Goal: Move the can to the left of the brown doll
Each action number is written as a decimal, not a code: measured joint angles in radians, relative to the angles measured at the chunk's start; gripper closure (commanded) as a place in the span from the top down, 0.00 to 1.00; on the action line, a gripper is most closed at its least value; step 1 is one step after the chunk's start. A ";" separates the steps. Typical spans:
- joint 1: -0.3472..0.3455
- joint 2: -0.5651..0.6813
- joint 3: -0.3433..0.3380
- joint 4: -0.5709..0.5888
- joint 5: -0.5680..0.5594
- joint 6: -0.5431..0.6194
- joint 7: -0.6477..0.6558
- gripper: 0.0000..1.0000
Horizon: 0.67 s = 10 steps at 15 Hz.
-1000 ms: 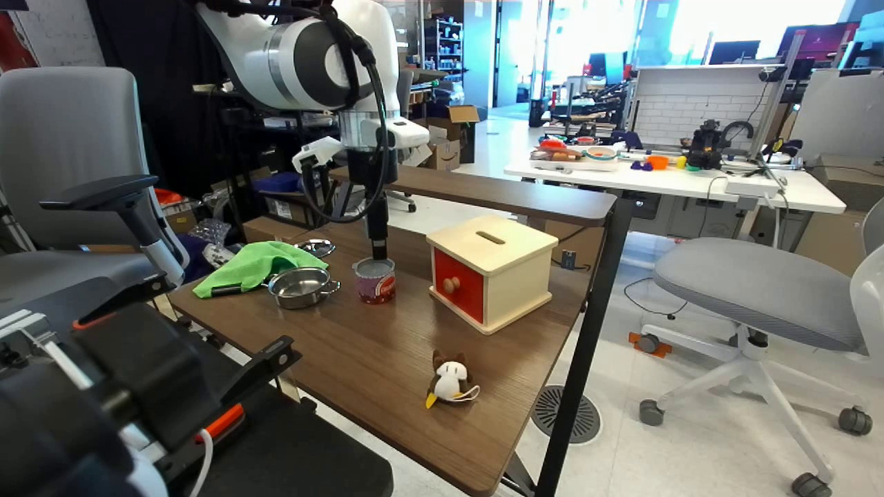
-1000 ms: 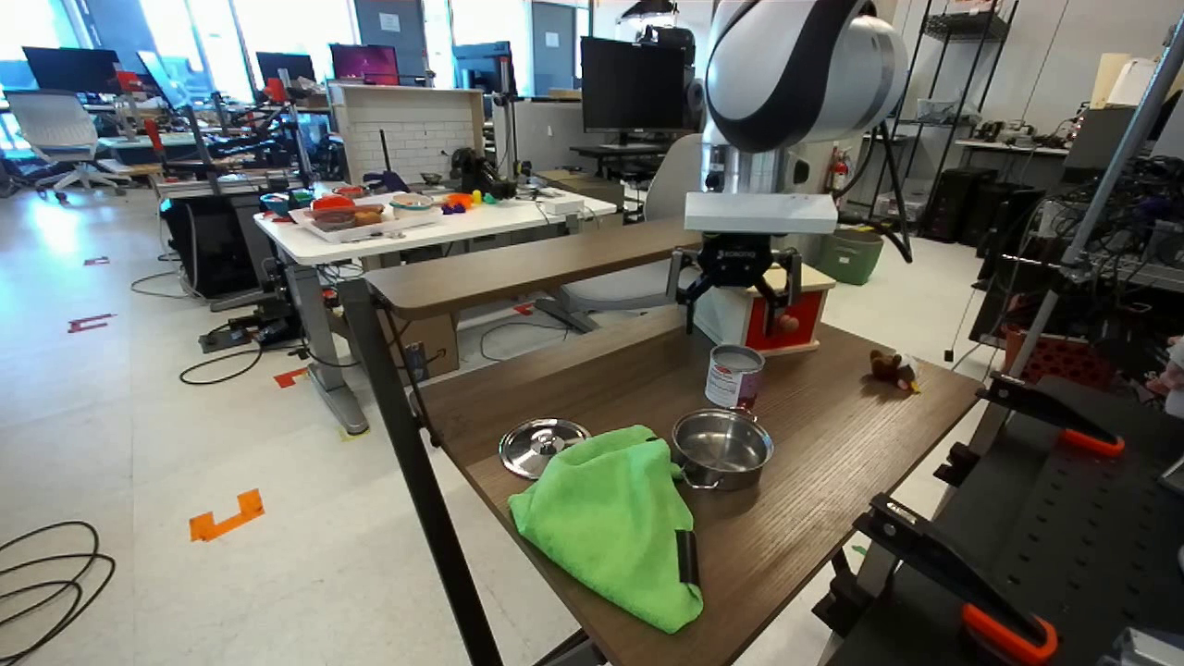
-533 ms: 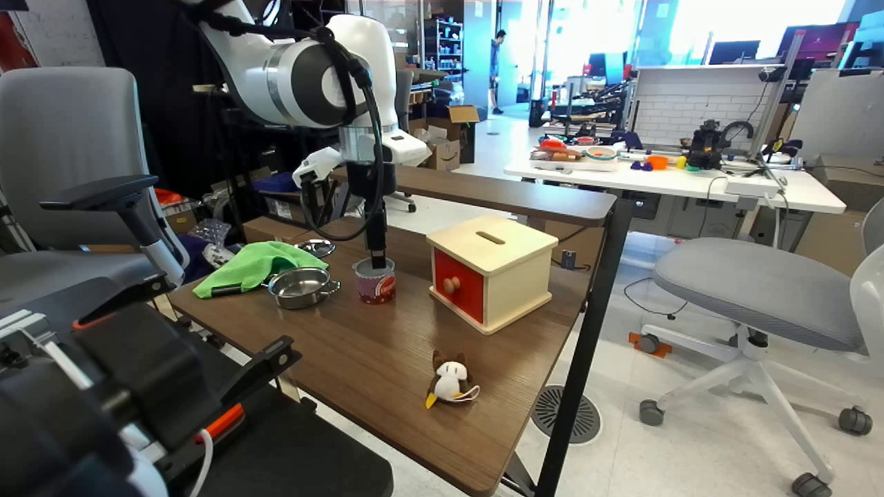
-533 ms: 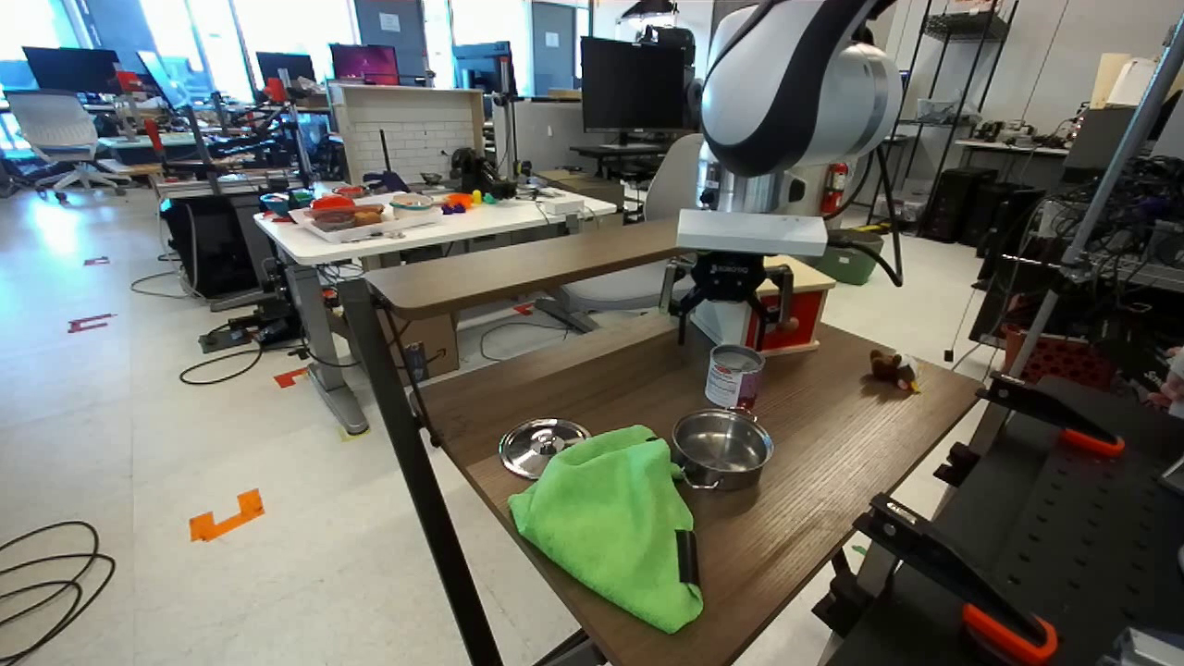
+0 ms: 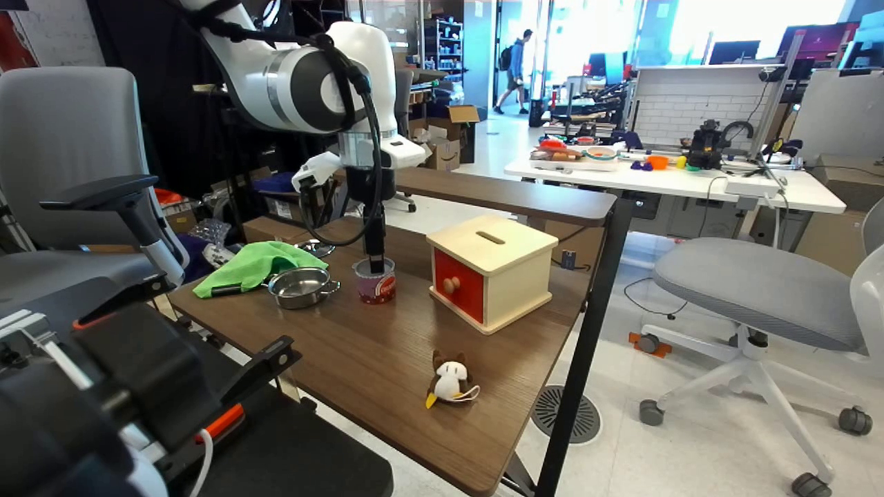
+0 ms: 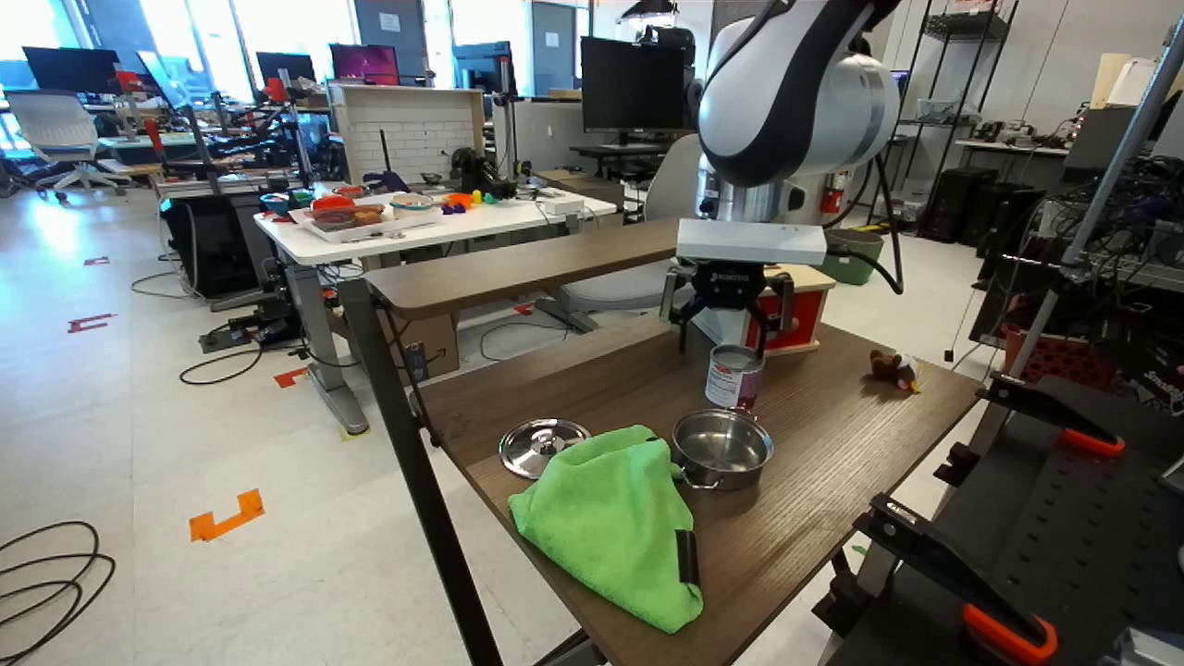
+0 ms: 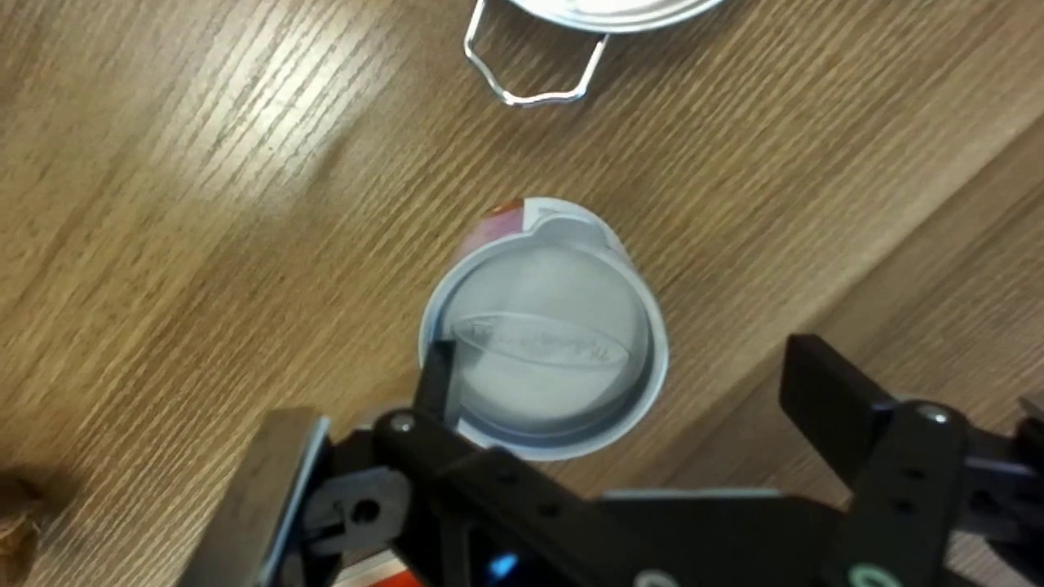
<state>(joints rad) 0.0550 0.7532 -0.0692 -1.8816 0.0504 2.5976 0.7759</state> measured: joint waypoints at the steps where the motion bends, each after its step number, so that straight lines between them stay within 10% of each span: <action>1: 0.000 -0.001 -0.002 0.000 0.002 0.000 -0.002 1.00; 10: -0.004 -0.007 -0.021 -0.022 0.022 -0.002 -0.026 1.00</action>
<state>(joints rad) 0.0509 0.7467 -0.0899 -1.9038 0.0724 2.5953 0.7501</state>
